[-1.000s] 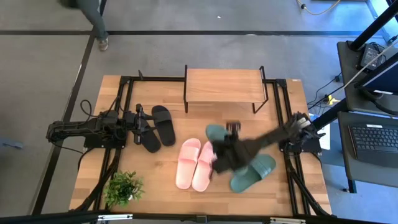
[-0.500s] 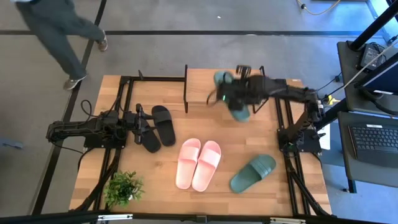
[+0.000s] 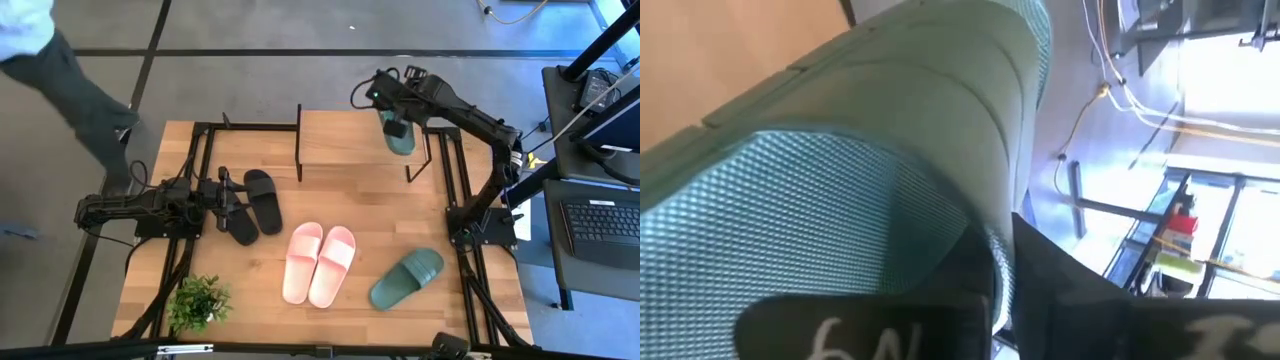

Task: Pick and place slides into the shelf
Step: Put the right green slide on the shelf

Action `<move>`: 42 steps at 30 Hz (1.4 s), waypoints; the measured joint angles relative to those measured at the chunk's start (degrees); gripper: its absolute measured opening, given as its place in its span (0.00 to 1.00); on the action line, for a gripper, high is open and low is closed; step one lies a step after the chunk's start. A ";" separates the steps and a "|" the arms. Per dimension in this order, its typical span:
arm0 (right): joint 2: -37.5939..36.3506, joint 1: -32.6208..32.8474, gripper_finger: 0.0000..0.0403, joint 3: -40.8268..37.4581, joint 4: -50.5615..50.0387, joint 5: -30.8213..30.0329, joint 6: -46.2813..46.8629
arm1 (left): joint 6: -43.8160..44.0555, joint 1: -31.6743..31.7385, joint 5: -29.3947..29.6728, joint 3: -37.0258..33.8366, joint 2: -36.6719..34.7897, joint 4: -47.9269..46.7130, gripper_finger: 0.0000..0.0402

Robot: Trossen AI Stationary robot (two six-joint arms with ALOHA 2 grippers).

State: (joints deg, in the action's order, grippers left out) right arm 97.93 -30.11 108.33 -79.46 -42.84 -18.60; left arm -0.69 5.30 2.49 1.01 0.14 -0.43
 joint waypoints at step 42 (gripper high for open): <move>-13.73 -9.03 0.24 -40.15 32.89 1.57 -12.97 | 0.00 0.00 0.00 0.01 0.00 0.01 0.51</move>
State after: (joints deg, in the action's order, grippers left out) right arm 84.20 -39.13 68.18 -46.57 -41.27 -31.57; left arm -0.69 5.30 2.48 1.02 0.14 -0.43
